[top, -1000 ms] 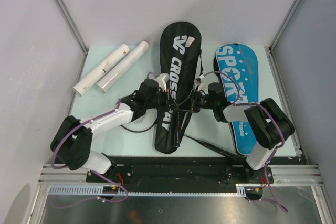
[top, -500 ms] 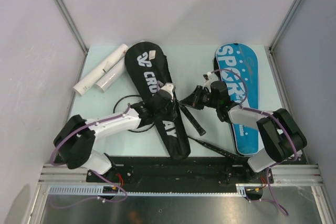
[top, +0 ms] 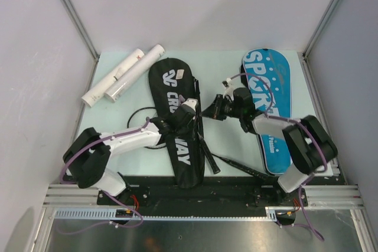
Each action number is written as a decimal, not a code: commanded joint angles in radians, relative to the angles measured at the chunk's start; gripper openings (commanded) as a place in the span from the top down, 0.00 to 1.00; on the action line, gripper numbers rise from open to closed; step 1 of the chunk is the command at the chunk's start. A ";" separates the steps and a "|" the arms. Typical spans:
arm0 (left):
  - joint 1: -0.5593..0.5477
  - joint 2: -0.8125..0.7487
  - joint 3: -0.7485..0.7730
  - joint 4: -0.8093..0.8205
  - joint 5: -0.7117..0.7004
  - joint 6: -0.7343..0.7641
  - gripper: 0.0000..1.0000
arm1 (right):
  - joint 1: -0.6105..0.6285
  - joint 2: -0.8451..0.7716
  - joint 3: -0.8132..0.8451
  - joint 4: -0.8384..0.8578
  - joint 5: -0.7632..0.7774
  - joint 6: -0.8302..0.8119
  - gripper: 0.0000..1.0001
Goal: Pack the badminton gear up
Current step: Adjust the racket in the racket bag.
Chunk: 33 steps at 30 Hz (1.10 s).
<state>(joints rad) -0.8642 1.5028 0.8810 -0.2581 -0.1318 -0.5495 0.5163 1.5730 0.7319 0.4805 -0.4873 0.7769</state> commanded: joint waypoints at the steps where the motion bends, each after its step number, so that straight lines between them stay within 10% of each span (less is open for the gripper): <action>1: -0.006 -0.096 0.007 0.008 0.003 -0.004 0.99 | -0.077 0.159 0.143 -0.085 -0.214 -0.211 0.82; 14: -0.001 -0.110 -0.030 0.008 -0.060 -0.073 0.66 | -0.096 0.346 0.175 0.059 -0.333 -0.186 0.87; 33: 0.047 -0.023 -0.180 0.106 -0.051 -0.155 0.79 | -0.024 0.498 0.221 0.171 -0.362 -0.105 0.83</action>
<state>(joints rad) -0.8215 1.4624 0.7265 -0.2142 -0.1802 -0.6662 0.4820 2.0483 0.9237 0.5835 -0.8246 0.6464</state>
